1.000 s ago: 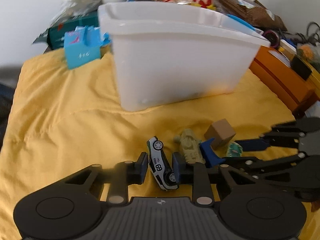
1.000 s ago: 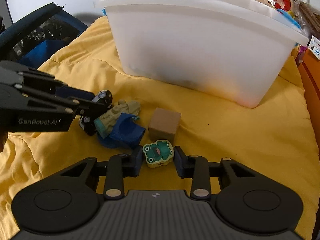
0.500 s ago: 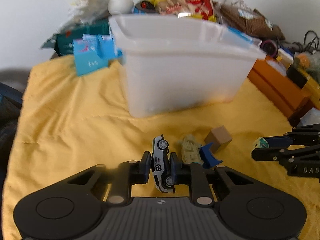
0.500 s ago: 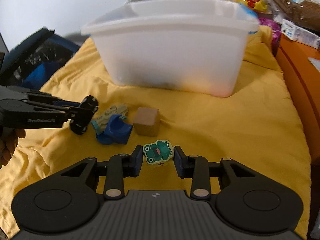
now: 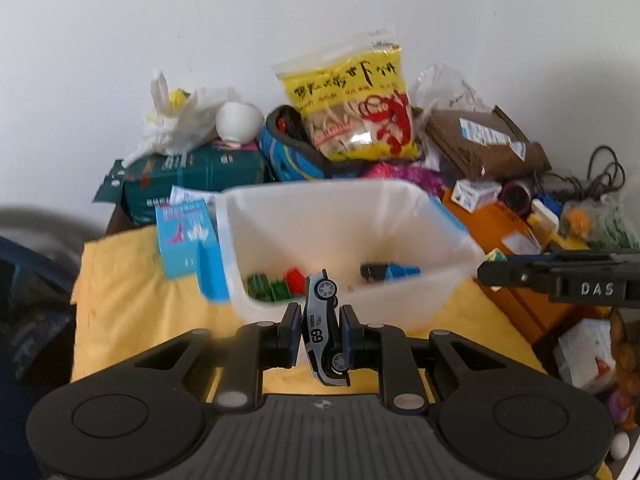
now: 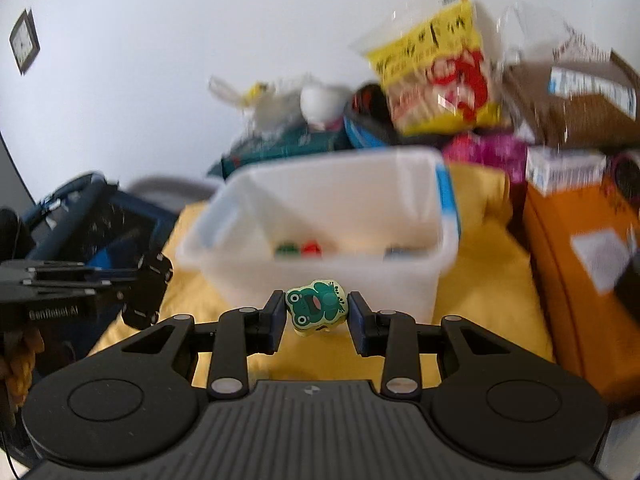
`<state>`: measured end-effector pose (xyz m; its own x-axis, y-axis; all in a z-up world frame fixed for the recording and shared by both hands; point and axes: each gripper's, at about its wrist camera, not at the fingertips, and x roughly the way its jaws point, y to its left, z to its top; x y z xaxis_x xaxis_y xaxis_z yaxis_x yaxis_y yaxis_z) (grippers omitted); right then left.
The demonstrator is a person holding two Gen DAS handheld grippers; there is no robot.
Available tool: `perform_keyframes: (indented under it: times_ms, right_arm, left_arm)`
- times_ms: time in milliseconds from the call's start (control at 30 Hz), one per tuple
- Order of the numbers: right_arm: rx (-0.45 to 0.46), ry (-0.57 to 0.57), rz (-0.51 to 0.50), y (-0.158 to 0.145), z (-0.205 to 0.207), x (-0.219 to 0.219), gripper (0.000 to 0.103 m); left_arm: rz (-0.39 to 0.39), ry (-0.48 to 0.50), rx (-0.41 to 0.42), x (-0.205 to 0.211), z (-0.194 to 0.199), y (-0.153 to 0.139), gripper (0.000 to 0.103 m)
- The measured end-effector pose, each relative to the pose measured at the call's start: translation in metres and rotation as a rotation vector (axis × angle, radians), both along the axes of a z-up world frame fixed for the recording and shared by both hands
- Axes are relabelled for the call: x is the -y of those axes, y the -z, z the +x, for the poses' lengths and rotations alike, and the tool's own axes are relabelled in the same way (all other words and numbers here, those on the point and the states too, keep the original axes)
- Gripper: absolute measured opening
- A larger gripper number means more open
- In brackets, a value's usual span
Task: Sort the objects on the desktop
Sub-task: 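Drop the white car into the bin with the left tool while the right tool drops the frog block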
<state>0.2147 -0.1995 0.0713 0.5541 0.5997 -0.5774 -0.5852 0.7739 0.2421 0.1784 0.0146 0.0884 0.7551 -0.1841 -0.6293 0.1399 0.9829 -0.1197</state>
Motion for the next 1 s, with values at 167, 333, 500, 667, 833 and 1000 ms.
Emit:
perform_keyframes:
  times_ms: [167, 333, 500, 667, 833, 1000]
  right_arm:
    - [-0.016, 0.011, -0.005, -0.026, 0.032, -0.006, 0.037]
    - [-0.039, 0.029, -0.041, -0.036, 0.059, -0.012, 0.037]
    - [-0.086, 0.042, -0.086, -0.034, 0.078, -0.021, 0.037]
    - [-0.118, 0.03, -0.143, -0.031, 0.09, -0.034, 0.037]
    - [-0.14, 0.029, -0.169, -0.027, 0.099, -0.045, 0.045]
    - [-0.126, 0.065, -0.144, -0.025, 0.1, -0.042, 0.066]
  left_arm:
    - [-0.02, -0.035, -0.036, -0.011, 0.035, -0.017, 0.023]
    - [0.016, -0.046, -0.036, -0.015, 0.055, -0.029, 0.023]
    - [0.015, -0.033, -0.075, -0.011, 0.076, -0.032, 0.023]
    - [0.018, -0.023, -0.111, -0.009, 0.093, -0.032, 0.023]
    - [0.022, -0.014, -0.128, -0.003, 0.105, -0.036, 0.043]
    - [0.064, -0.021, -0.079, -0.002, 0.093, -0.034, 0.055]
